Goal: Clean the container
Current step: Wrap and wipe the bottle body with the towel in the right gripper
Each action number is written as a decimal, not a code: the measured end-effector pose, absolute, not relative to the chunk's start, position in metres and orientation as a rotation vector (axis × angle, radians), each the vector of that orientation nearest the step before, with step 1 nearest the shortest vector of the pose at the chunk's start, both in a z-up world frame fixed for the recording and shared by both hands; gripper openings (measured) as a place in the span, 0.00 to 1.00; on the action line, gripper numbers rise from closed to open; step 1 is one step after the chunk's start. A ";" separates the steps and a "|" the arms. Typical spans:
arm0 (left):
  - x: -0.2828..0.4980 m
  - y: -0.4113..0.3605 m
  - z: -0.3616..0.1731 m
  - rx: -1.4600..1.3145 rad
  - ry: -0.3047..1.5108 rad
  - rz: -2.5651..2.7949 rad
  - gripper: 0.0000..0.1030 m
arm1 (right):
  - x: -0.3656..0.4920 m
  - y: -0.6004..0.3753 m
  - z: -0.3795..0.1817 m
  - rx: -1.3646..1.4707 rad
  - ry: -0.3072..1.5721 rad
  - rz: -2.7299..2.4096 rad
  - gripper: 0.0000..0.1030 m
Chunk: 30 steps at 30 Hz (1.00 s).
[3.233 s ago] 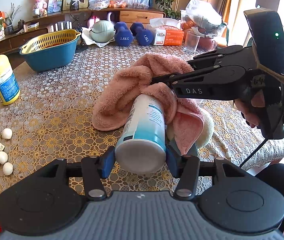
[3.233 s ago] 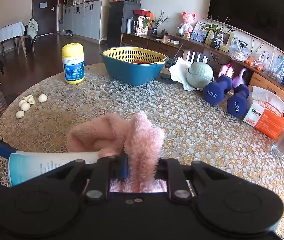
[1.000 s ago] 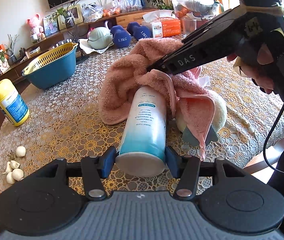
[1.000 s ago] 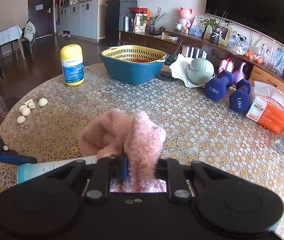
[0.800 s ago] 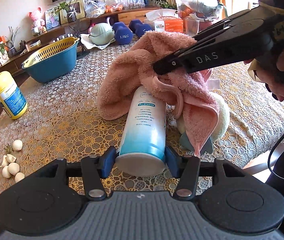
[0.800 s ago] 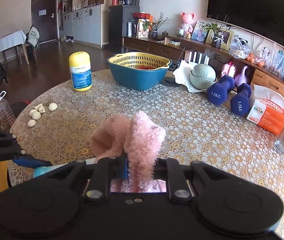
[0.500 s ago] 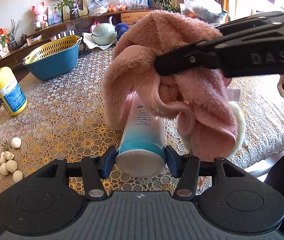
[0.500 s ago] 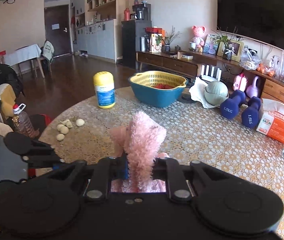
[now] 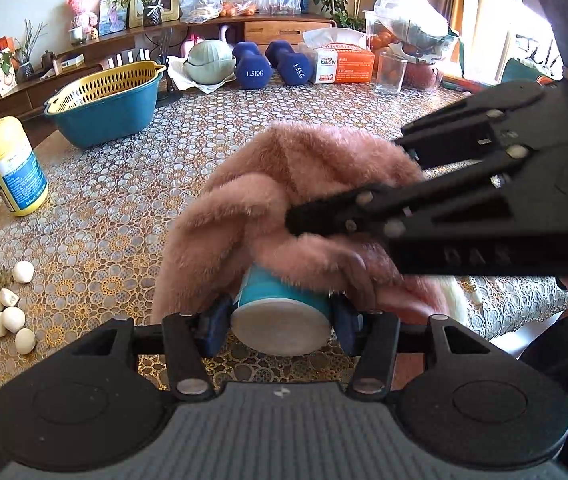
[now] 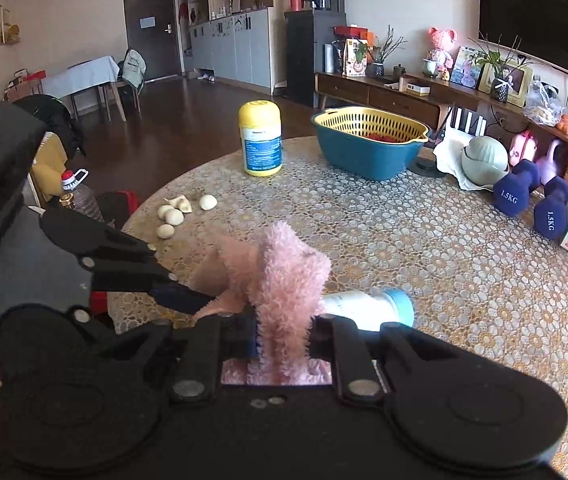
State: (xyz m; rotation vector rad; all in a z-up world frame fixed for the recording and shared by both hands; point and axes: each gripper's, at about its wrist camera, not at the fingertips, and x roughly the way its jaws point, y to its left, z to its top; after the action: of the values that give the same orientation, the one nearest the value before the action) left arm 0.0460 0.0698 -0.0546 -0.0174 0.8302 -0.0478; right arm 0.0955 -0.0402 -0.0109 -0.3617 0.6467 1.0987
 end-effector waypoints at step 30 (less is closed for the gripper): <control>0.042 0.075 -0.053 -0.053 0.798 -0.059 0.51 | 0.146 -0.037 -0.006 -0.357 0.619 0.916 0.16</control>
State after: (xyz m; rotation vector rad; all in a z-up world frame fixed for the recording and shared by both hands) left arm 0.0420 0.0751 -0.0530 -0.0535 0.7975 -0.0591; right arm 0.1458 -0.0371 -0.0065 -0.3571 0.6186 0.9161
